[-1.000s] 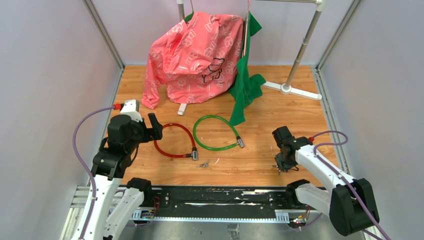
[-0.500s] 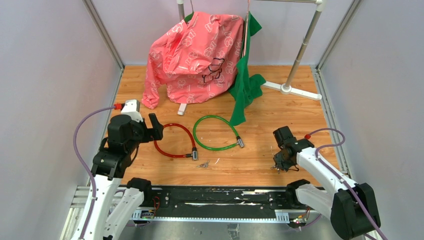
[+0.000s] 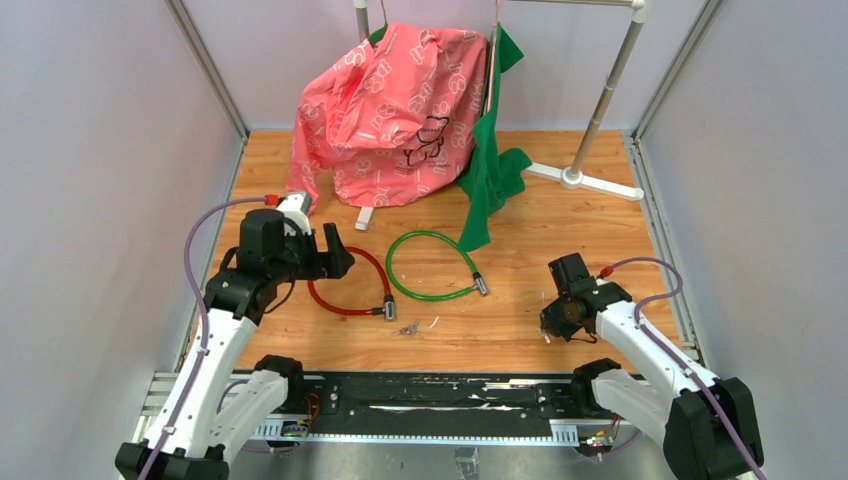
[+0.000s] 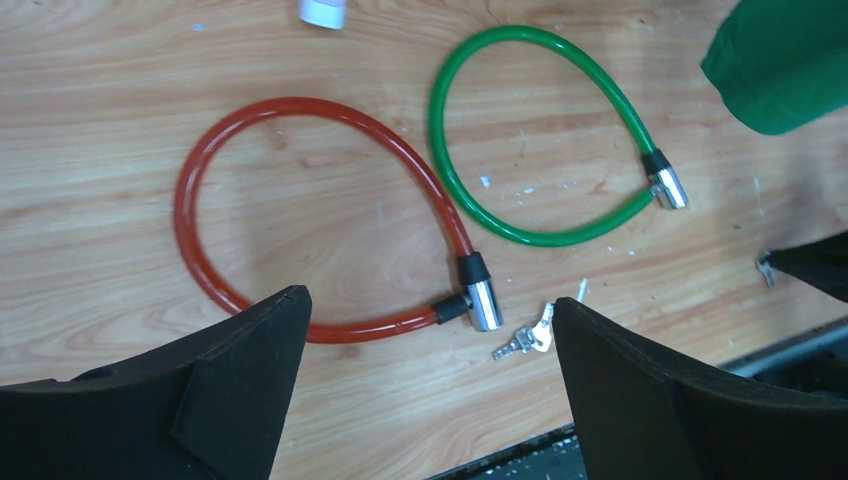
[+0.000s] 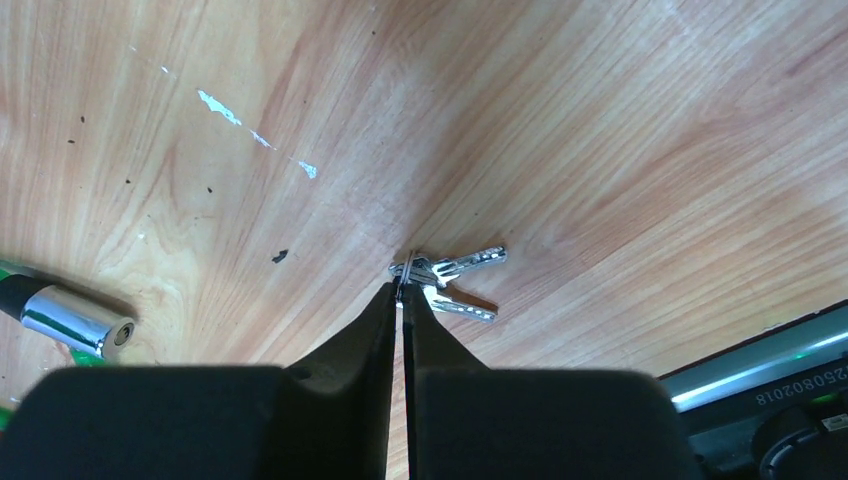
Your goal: Unlock with the key
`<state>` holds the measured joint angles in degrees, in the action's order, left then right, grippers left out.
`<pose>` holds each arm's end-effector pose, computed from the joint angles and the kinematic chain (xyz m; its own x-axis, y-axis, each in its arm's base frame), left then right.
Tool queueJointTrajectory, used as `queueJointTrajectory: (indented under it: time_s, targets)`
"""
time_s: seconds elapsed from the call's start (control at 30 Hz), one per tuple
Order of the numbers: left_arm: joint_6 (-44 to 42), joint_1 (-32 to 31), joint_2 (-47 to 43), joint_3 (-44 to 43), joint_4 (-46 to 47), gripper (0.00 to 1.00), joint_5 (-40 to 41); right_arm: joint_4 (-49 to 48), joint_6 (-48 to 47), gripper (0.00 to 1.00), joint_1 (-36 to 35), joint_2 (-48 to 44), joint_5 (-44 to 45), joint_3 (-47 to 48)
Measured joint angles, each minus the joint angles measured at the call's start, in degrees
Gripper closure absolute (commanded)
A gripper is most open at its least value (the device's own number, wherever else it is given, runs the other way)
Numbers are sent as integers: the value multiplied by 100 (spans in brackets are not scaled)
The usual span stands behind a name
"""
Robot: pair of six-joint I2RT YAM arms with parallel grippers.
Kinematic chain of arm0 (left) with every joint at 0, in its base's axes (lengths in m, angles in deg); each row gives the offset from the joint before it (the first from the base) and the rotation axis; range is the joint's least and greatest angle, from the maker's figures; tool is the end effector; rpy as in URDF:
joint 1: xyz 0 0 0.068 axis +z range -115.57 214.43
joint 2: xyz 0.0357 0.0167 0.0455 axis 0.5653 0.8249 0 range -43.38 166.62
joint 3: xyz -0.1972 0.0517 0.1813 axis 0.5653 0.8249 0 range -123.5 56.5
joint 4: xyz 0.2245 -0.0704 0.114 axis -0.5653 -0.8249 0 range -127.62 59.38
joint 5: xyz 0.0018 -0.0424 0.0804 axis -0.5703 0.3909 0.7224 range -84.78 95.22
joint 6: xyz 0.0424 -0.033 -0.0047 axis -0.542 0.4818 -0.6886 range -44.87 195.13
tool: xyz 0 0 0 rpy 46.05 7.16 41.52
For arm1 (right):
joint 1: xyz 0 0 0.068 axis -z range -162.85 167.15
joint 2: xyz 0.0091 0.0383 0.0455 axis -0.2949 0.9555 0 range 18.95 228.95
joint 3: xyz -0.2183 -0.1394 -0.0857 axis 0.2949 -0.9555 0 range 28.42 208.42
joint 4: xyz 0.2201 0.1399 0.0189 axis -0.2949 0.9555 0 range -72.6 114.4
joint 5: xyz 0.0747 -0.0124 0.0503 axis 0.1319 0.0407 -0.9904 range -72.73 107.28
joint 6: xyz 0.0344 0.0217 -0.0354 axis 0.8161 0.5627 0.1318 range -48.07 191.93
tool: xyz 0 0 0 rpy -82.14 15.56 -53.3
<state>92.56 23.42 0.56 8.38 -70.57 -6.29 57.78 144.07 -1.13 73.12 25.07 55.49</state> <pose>0.1540 -0.0372 0.3107 -0.6511 -0.1725 -0.7392 0.1582 0.9216 -0.3544 0.1466 0.0433 0.1684 -0.5179 0.8221 -0.2366 0.7546 0.5693 0.3262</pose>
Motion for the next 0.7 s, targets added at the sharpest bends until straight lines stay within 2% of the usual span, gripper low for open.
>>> queueJointTrajectory:
  time_s: [0.23, 0.3, 0.33, 0.5, 0.7]
  targets:
    - [35, -109, -68, 2, 90, 5, -328, -15, -546, 57, 2, 68, -94, 79]
    - [33, -109, -120, 2, 87, 5, -374, -20, -933, 40, 2, 166, -157, 186]
    - [26, -109, -142, 2, 87, 5, -387, -28, -1174, 37, 4, 219, -219, 264]
    - [-13, -109, -229, 17, 87, 5, -396, -184, -2317, 36, 4, 367, -503, 568]
    - [-31, -109, -249, 57, 87, 5, -389, -179, -3215, 39, 2, 629, -629, 647]
